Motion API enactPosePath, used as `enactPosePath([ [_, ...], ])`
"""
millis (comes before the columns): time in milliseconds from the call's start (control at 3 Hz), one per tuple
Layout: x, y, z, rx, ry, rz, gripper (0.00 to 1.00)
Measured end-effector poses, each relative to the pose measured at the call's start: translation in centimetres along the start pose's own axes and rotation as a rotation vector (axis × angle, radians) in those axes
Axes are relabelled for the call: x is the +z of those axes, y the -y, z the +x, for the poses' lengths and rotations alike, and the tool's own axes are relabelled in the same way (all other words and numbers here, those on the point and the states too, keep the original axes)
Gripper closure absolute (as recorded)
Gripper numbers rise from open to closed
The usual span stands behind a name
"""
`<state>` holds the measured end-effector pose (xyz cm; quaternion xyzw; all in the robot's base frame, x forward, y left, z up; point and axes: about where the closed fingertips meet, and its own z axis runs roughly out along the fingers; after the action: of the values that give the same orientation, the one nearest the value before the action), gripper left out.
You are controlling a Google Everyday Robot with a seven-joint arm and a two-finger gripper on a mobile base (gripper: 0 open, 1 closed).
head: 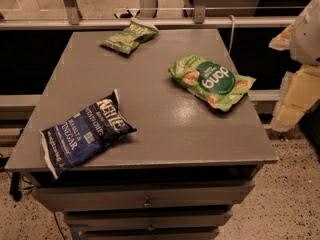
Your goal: Move green jalapeno chip bag near blue chip bag
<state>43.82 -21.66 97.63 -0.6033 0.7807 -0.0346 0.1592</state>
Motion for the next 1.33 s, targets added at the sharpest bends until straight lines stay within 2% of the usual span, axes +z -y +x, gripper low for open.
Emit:
enactPosePath([
  [333, 0.0, 0.0, 0.0, 0.000, 0.000, 0.000, 0.00],
  [667, 1.2, 1.0, -1.4, -0.024, 0.043, 0.006, 0.00],
  [1000, 3.4, 4.1, -4.3, -0.070, 0.142, 0.033, 0.00],
  [1333, 5.8, 8.8, -8.3, -0.093, 0.287, 0.087, 0.00],
])
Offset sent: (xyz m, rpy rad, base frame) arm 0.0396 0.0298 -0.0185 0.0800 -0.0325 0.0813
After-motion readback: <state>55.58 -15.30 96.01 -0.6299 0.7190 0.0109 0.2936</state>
